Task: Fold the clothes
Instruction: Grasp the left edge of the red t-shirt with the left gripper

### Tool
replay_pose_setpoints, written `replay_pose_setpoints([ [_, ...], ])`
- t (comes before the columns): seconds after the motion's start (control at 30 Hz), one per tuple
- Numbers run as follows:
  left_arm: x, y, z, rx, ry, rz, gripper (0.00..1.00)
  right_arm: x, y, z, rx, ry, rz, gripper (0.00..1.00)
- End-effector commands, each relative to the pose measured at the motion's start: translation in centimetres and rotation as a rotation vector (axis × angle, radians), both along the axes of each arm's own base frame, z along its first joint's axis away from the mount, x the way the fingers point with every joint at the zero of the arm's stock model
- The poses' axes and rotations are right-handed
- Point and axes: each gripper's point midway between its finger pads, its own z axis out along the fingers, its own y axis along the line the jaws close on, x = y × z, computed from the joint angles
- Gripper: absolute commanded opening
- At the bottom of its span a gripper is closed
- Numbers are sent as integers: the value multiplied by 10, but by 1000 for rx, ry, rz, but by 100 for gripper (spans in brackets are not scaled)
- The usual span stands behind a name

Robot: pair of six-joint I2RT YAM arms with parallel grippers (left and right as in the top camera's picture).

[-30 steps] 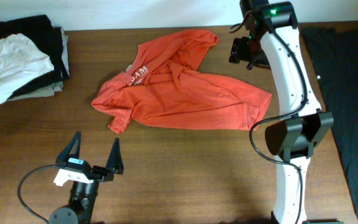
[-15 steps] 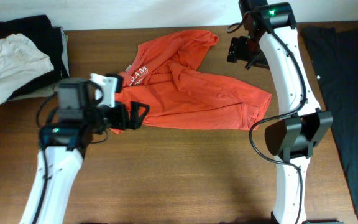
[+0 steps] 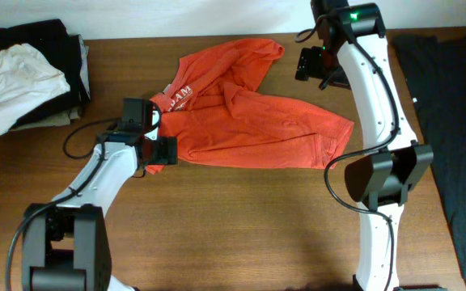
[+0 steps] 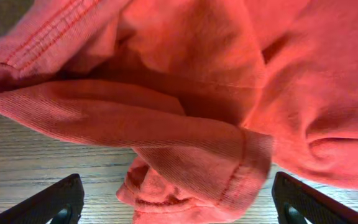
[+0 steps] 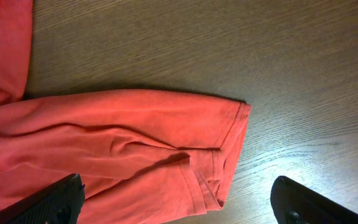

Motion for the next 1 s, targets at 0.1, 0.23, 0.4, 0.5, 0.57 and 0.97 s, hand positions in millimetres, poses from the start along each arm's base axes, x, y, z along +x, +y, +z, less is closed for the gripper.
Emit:
replay_pose_setpoints([
  [0.1,6,-13,0,76,-16,-52,96,0,-2,5,-6,-14,-8,99],
  [0.23,5,-17,-4,105,-3,-108,96,0,-2,5,-6,-15,-8,99],
  [0.4,11,-6,-17,177,-1,-87,85,1,-2,4,-6,-14,-8,99],
  [0.5,14,-6,-16,175,-13,-85,51,1,-2,4,-6,-15,-8,99],
  [0.57,14,-6,-16,175,-13,-85,49,1,-2,4,-6,-15,-8,99],
  [0.97,27,2,22,203,-78,-4,2,0,-2,3,-6,-12,-8,99],
])
